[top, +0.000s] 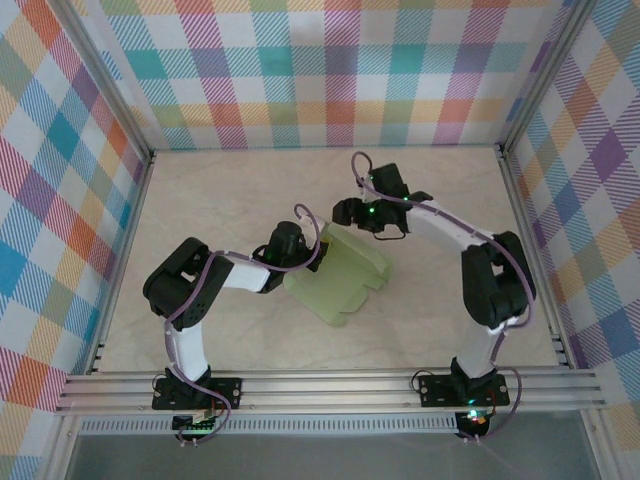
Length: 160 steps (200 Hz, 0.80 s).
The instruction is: Fold the paper box
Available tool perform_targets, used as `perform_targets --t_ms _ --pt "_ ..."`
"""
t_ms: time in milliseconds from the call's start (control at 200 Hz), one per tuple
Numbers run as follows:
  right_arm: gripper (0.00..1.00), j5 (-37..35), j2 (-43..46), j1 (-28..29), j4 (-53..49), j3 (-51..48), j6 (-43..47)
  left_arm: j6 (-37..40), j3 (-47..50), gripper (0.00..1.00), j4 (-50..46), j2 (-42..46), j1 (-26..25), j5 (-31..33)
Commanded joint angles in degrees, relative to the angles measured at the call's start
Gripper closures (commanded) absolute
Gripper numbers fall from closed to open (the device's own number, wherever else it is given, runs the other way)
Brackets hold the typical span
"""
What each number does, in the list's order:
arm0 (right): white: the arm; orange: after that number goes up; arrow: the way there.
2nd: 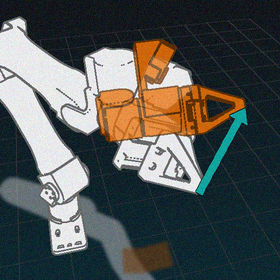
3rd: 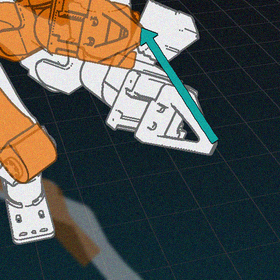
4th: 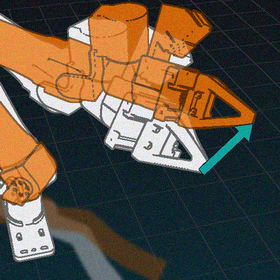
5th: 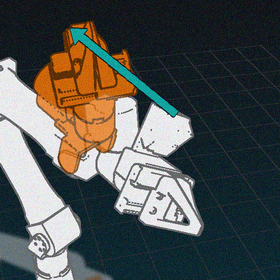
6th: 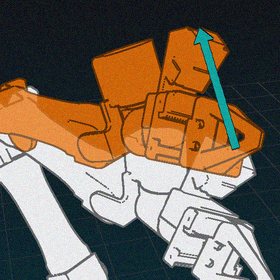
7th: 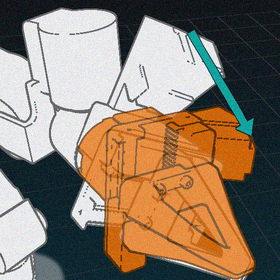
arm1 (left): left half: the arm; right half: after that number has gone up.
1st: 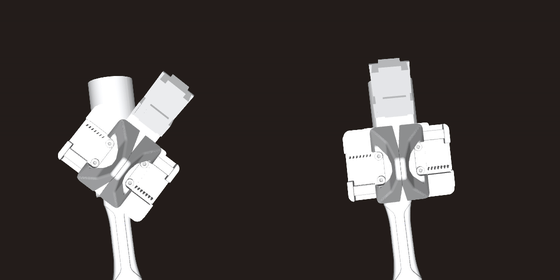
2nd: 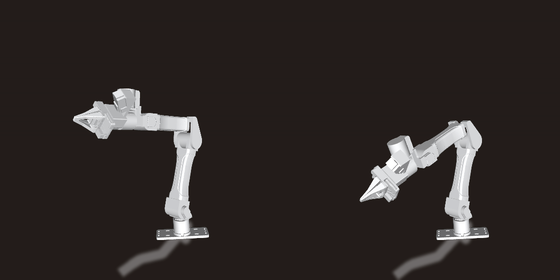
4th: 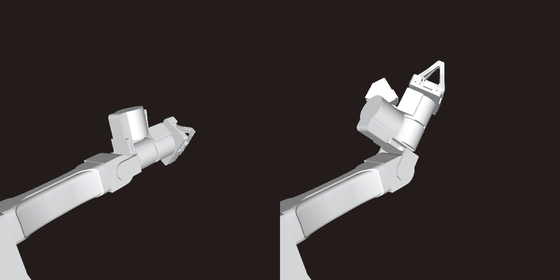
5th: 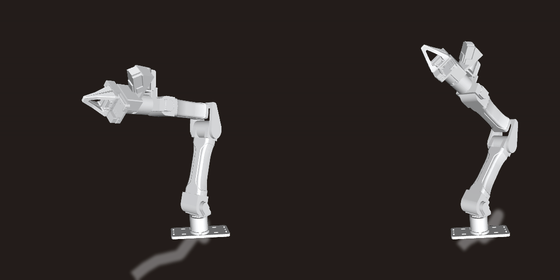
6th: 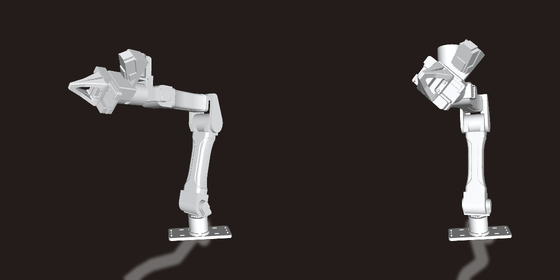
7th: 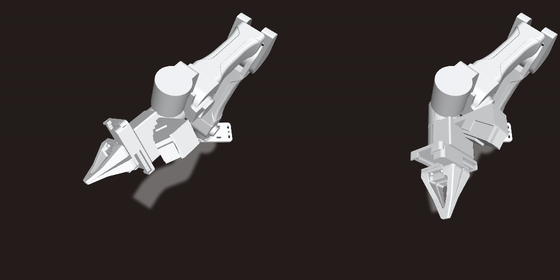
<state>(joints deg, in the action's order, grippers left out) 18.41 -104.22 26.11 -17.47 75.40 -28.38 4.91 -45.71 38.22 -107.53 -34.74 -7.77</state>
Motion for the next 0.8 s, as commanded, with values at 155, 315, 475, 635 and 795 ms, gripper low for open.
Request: perform_targets --t_ms 155,315,475,635,795 --pt "0.36 9.83 -4.23 -0.05 1.89 1.49 -3.02 1.69 0.02 0.92 -2.1 -2.73 -0.1 1.71" --pt "0.4 10.06 -4.59 -0.44 2.91 -0.18 -3.17 1.19 -0.15 0.89 -1.77 -3.36 -0.05 2.17" --pt "0.43 10.47 -4.86 -0.97 4.37 -2.72 -3.77 -0.22 0.27 0.85 -0.43 -4.08 0.11 2.29" --pt "0.45 10.52 -4.98 -1.21 5.55 -4.53 -4.31 -2.42 0.31 0.78 0.87 -4.49 0.8 0.64" --pt "0.48 10.11 -5.26 -1.41 5.41 -4.88 -4.31 -4.38 0.83 0.77 2.25 -3.75 1.82 -0.91"
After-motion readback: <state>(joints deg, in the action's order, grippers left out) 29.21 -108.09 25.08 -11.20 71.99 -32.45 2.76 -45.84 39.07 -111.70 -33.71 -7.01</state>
